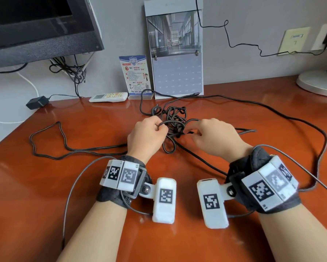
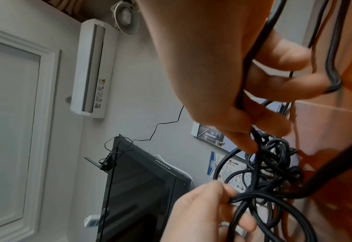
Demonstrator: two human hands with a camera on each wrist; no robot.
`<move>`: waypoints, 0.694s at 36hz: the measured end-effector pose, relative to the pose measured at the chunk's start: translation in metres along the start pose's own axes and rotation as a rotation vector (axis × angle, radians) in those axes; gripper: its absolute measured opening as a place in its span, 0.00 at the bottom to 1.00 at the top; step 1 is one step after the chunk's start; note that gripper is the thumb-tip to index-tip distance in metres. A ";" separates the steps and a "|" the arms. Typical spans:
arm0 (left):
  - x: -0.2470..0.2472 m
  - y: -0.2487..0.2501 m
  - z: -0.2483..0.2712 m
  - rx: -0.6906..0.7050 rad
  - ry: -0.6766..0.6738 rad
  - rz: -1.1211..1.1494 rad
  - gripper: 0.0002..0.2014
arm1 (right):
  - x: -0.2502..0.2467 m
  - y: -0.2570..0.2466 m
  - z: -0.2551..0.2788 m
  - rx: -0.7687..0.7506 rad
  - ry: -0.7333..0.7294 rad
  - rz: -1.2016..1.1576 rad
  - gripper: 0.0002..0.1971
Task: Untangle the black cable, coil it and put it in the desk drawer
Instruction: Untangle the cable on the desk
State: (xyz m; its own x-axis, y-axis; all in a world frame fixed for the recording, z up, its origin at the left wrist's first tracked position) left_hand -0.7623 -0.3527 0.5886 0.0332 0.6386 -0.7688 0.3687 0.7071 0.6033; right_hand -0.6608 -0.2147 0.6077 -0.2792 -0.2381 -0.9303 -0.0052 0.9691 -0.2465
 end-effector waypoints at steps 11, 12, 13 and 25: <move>-0.008 0.006 0.003 -0.103 0.041 0.022 0.11 | -0.005 0.016 -0.005 0.147 0.539 -0.696 0.21; -0.008 0.004 0.003 -0.112 0.045 0.015 0.10 | -0.007 0.020 -0.005 0.173 0.617 -0.737 0.20; -0.009 0.002 0.002 -0.122 0.041 0.018 0.10 | -0.008 0.025 -0.004 0.208 0.703 -0.778 0.20; -0.002 0.000 -0.001 -0.053 -0.073 0.055 0.13 | -0.018 0.070 0.010 0.566 1.084 -0.445 0.14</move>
State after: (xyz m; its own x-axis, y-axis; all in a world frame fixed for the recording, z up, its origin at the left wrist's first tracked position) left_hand -0.7636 -0.3534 0.5905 0.1207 0.6543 -0.7466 0.3149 0.6880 0.6538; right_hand -0.6467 -0.1430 0.6048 -0.9885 -0.1000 -0.1136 0.0318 0.5965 -0.8020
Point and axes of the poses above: each hand's wrist, its own z-axis away from the middle knuckle, its own x-axis out of the palm, y = z × x, the point moved 1 cm from there along -z, towards the middle knuckle, and after that the axes turned 10 degrees about -x, right-handed, at the moved point
